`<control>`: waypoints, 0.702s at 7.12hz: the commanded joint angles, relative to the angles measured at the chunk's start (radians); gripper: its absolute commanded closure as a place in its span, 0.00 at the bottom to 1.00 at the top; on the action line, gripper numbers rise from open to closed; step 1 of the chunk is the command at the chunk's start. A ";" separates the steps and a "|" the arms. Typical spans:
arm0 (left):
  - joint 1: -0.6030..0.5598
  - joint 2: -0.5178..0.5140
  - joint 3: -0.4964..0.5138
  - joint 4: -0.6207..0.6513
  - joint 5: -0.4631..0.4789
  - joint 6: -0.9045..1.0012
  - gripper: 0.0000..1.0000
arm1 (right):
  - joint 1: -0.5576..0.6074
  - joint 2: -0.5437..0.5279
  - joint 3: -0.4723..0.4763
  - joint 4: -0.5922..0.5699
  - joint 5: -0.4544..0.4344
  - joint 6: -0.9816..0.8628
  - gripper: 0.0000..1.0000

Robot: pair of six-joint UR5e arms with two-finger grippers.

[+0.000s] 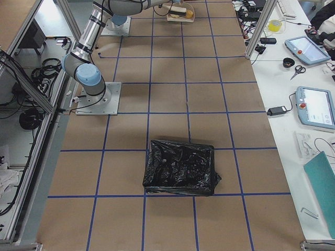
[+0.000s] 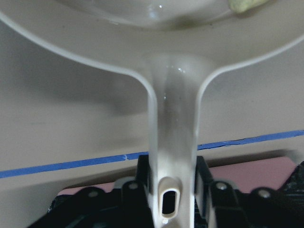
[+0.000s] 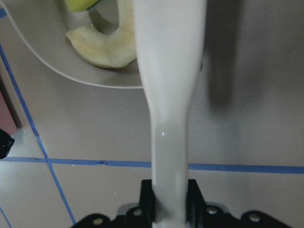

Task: Sweep and dump trash in nearest bin
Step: 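Sweep the sponge, potato and peel into the dustpan with the right gripper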

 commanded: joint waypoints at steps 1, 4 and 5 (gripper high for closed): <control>0.002 0.012 0.002 0.004 -0.012 0.005 1.00 | -0.047 -0.092 0.096 0.079 -0.017 -0.063 1.00; 0.003 0.030 0.014 -0.005 -0.084 0.021 1.00 | -0.209 -0.243 0.344 0.046 -0.199 -0.257 1.00; 0.005 0.038 0.014 -0.009 -0.095 0.006 1.00 | -0.269 -0.272 0.356 0.096 -0.210 -0.330 1.00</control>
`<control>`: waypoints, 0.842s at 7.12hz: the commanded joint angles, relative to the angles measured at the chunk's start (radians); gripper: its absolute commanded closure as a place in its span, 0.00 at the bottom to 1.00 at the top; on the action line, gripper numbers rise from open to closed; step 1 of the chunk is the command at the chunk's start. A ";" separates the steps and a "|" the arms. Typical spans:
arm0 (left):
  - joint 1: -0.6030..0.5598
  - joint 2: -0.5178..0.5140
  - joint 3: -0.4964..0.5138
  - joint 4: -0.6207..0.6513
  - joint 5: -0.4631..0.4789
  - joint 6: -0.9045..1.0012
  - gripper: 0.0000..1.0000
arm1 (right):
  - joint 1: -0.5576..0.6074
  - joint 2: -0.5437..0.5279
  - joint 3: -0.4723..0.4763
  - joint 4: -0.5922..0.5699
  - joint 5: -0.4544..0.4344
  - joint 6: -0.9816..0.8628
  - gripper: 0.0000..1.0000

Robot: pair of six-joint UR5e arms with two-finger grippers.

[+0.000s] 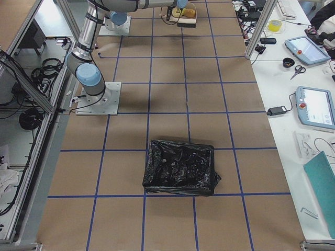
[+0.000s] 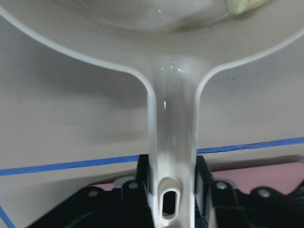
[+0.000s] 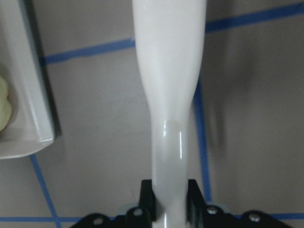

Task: Sweep and dump trash in nearest bin
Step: 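Lift the loaded dustpan toward the black bin with the left gripper while the right withdraws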

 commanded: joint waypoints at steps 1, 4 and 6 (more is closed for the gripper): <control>0.008 0.018 0.005 -0.008 -0.021 -0.013 1.00 | -0.110 -0.068 0.045 0.089 -0.072 -0.147 1.00; 0.062 0.036 0.177 -0.233 -0.138 -0.107 1.00 | -0.155 -0.204 0.247 0.130 -0.138 -0.301 1.00; 0.189 0.050 0.250 -0.336 -0.256 -0.149 1.00 | -0.172 -0.397 0.501 0.072 -0.137 -0.338 1.00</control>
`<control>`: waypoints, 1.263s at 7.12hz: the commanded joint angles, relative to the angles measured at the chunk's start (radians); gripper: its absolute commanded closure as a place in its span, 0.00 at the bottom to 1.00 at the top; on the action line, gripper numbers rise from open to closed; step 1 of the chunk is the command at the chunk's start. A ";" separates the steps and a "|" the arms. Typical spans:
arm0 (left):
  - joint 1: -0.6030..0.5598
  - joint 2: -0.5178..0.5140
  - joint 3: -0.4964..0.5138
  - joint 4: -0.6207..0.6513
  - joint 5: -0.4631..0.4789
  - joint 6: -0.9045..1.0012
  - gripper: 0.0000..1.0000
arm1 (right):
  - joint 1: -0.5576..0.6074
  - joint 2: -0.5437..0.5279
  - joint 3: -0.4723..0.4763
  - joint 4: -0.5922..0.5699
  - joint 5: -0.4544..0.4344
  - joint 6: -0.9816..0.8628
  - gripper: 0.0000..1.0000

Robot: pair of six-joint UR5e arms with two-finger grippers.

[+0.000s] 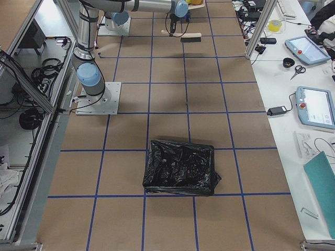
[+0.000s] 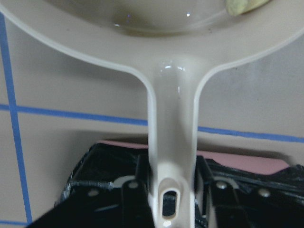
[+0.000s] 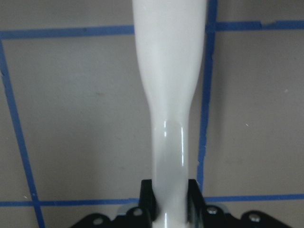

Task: Sweep and dump trash in nearest bin
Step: 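Lift the loaded dustpan toward the black bin with the left gripper while the right withdraws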

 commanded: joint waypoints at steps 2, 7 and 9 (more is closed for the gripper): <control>0.180 0.009 0.124 -0.134 -0.103 -0.080 1.00 | -0.005 -0.222 0.381 -0.193 0.002 -0.024 1.00; 0.432 -0.081 0.329 -0.176 -0.095 -0.074 1.00 | 0.113 -0.261 0.586 -0.376 0.021 0.047 1.00; 0.442 -0.167 0.421 -0.129 -0.094 -0.073 1.00 | 0.114 -0.266 0.594 -0.362 0.016 0.049 1.00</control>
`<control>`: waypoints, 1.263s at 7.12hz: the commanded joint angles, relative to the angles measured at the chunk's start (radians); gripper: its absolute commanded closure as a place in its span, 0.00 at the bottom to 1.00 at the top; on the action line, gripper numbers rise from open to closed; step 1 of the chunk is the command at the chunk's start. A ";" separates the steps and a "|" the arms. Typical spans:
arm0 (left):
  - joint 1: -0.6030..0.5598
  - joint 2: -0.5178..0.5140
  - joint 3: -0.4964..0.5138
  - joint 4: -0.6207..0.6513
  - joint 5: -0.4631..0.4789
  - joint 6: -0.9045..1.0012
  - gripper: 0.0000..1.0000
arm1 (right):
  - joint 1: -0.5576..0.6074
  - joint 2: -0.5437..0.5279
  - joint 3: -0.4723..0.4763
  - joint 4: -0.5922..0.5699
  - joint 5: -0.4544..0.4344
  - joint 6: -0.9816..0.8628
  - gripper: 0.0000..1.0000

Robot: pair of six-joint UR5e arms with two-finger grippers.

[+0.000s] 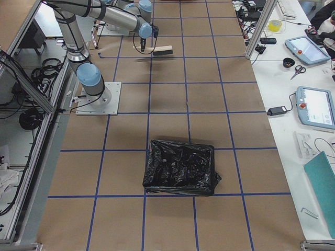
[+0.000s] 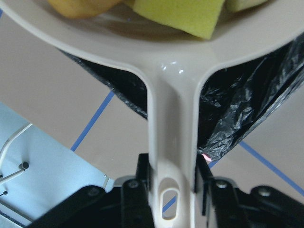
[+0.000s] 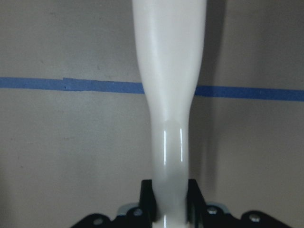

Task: Sweep and dump trash in nearest bin
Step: 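Tip the dustpan over the black bin with the left gripper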

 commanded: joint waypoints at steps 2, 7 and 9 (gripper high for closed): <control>0.009 -0.070 0.010 0.235 0.063 0.090 1.00 | 0.000 0.009 0.002 0.018 -0.013 -0.002 1.00; -0.047 -0.055 -0.094 0.526 0.155 0.376 1.00 | 0.000 0.012 -0.008 0.089 0.001 -0.002 1.00; -0.072 -0.060 -0.093 0.629 0.192 0.539 1.00 | 0.000 0.012 -0.008 0.088 -0.004 -0.002 0.40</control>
